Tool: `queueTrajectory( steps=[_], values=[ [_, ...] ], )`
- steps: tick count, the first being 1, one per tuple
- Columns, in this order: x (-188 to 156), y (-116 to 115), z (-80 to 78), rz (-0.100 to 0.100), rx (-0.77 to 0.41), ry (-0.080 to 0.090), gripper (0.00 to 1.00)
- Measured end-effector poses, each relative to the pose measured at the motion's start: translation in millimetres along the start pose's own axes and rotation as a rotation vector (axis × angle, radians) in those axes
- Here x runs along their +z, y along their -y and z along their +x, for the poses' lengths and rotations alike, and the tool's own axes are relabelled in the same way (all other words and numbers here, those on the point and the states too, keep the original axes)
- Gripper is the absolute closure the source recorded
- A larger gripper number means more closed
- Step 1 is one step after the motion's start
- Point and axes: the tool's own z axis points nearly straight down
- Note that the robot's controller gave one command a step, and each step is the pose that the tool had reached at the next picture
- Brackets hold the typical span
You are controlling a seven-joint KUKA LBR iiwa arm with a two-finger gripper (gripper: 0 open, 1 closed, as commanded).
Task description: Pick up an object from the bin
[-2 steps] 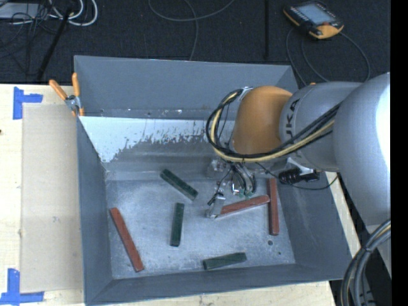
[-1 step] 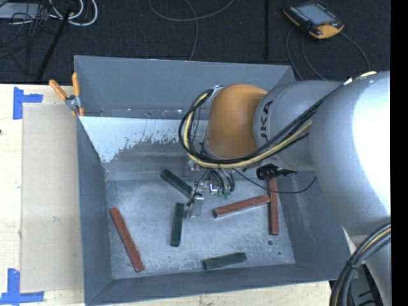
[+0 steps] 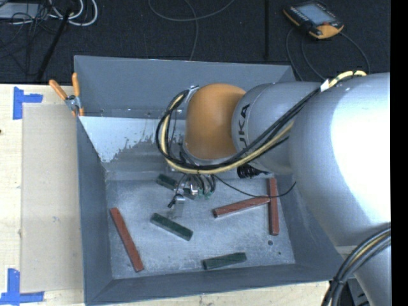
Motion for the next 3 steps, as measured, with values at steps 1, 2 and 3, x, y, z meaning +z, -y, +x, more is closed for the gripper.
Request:
queueTrajectory(
  steps=[1, 2, 3],
  values=[
    [0.6, -4.8, 0.1, 0.0, -0.321, 0.0, 1.0],
    [0.6, -4.7, 0.0, 0.0, -0.32, 0.0, 1.0],
    [-151.2, -28.6, 10.2, 0.001, -0.33, 0.001, 1.0]
  ],
)
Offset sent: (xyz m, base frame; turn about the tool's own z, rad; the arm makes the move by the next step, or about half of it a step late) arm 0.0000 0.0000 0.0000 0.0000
